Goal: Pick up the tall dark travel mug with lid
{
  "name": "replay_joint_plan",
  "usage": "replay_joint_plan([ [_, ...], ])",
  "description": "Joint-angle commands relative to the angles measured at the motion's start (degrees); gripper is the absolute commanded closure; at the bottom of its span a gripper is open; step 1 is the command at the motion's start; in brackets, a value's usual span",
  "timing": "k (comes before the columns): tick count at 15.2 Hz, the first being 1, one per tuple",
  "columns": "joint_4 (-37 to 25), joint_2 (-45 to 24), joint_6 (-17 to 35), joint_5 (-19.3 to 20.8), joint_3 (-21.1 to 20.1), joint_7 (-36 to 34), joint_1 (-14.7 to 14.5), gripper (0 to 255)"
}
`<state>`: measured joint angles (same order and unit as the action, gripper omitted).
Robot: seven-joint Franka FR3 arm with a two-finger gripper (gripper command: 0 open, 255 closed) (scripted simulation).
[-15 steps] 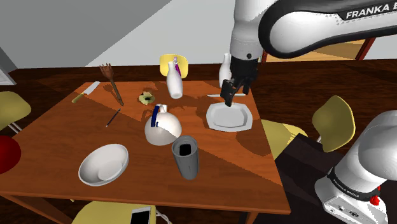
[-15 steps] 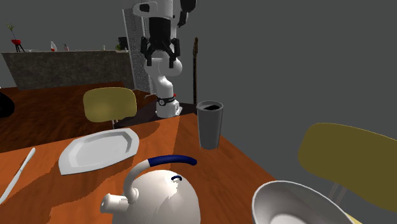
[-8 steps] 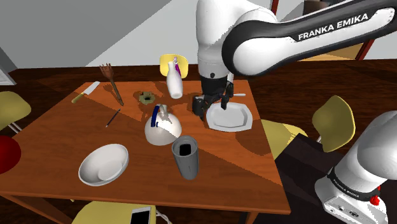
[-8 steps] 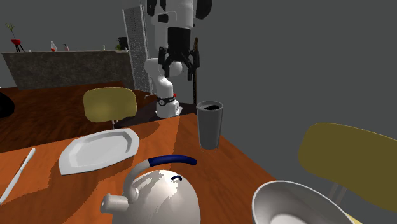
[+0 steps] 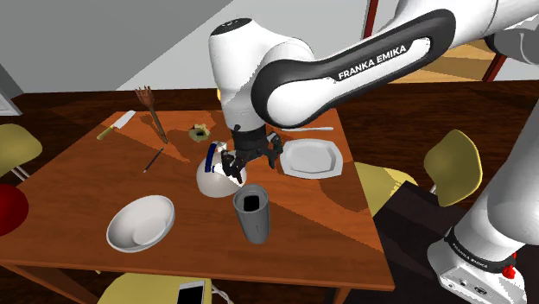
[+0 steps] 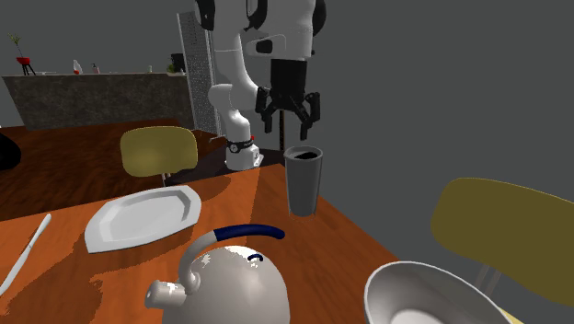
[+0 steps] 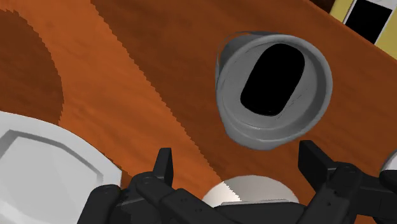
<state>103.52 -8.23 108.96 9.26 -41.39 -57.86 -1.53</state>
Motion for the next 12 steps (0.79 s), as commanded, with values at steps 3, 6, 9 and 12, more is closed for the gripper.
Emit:
replay_joint_plan([
  [3, -6.37, -7.81, -1.12, 4.71, 0.43, -5.75, -3.32, 0],
  [6, -4.69, -8.36, 0.96, 5.21, 0.67, -6.17, -3.38, 0],
  [9, -2.86, -9.17, 3.37, 5.95, 0.96, -6.75, -3.49, 0],
  [12, -2.79, -9.11, 3.39, 5.91, 0.95, -6.71, -3.46, 255],
])
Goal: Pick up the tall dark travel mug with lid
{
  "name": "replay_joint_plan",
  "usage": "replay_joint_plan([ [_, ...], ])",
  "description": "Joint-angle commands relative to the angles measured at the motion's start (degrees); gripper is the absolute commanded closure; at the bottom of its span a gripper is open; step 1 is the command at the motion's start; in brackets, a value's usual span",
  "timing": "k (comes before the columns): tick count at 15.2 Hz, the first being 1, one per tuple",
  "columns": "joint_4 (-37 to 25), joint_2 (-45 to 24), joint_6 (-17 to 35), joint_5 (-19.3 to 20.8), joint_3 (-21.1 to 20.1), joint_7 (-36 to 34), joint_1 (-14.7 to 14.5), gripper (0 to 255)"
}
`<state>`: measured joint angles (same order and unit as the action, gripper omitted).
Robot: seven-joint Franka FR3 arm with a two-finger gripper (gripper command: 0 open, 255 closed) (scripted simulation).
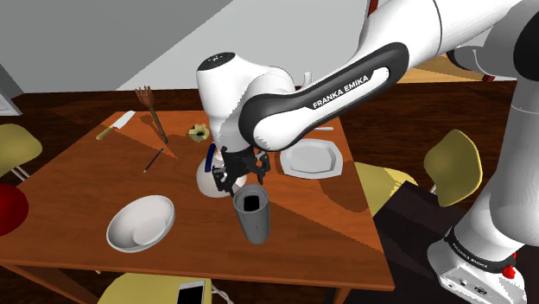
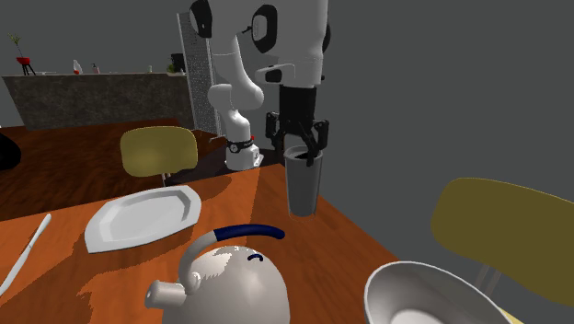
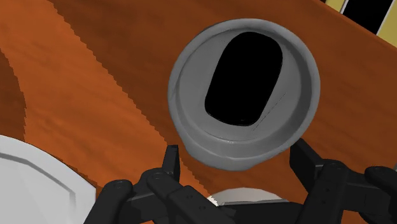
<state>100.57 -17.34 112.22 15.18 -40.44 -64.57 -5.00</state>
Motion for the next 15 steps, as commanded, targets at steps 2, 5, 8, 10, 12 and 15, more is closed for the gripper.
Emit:
replay_joint_plan([
  [2, 0.21, 0.02, 0.13, -0.02, 0.0, 0.01, 0.03, 255],
  [5, 0.26, 0.06, 0.16, -0.04, -0.01, 0.02, 0.05, 255],
  [8, 0.42, 0.16, 0.24, -0.1, -0.03, 0.04, 0.1, 255],
  [10, -0.39, 0.18, -0.56, -0.19, -0.08, 0.14, 0.02, 255],
  [12, -1.42, 0.62, -1.92, -0.59, -0.24, 0.46, 0.08, 255],
  [15, -3.08, 1.2, -3.98, -1.13, -0.45, 0.89, 0.12, 255],
])
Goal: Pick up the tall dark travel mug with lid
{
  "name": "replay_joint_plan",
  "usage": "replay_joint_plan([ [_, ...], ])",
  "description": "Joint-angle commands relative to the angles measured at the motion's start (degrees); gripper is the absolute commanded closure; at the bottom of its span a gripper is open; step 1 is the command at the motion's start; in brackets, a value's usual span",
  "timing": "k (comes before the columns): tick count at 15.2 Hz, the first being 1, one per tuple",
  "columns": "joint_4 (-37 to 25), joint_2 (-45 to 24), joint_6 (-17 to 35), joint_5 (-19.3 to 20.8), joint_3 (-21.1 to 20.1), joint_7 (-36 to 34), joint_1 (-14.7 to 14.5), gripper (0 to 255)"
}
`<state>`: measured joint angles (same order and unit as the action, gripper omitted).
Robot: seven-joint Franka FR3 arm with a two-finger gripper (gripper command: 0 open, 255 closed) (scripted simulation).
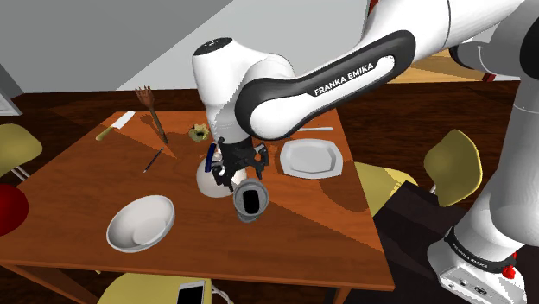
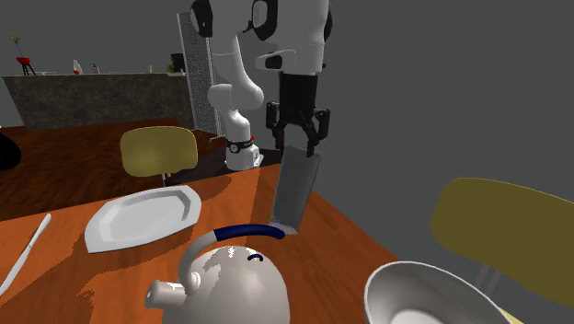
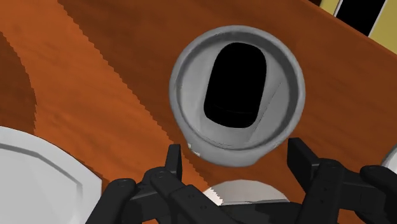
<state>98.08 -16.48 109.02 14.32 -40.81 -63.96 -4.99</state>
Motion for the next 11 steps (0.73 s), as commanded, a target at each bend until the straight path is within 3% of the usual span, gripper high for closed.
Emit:
replay_joint_plan([
  [1, -1.18, 0.51, -1.48, -0.42, -0.14, 0.41, 0.11, 255],
  [11, -6.56, 1.32, -7.39, -1.26, -0.53, 1.26, -0.13, 255],
])
